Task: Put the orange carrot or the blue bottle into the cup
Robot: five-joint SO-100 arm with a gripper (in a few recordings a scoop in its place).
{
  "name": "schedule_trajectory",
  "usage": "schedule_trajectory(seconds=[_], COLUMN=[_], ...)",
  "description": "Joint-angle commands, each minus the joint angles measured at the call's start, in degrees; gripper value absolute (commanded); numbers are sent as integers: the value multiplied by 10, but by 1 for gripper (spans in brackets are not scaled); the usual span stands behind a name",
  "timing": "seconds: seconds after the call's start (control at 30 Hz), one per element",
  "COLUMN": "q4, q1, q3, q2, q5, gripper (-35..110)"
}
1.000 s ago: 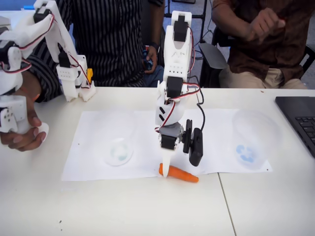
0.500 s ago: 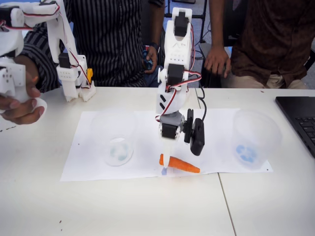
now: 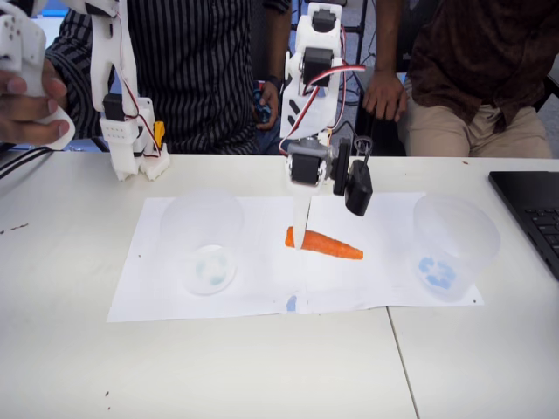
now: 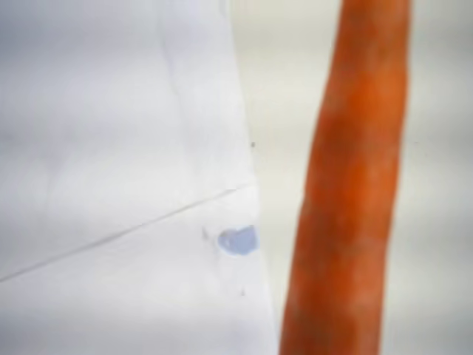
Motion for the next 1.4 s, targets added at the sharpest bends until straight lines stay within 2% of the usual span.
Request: schedule_trajectory(seconds=[0.0,0.2,0.73,1.17,1.37], q4=[21,29,24,18,-47], q1=[15,96,327,359,367], q3=[-50,-50,-41,-50,-49], q2=[149,196,187,72,42], q5=[4,-4,-88,-85,-84], gripper=[11,11,11,11,11])
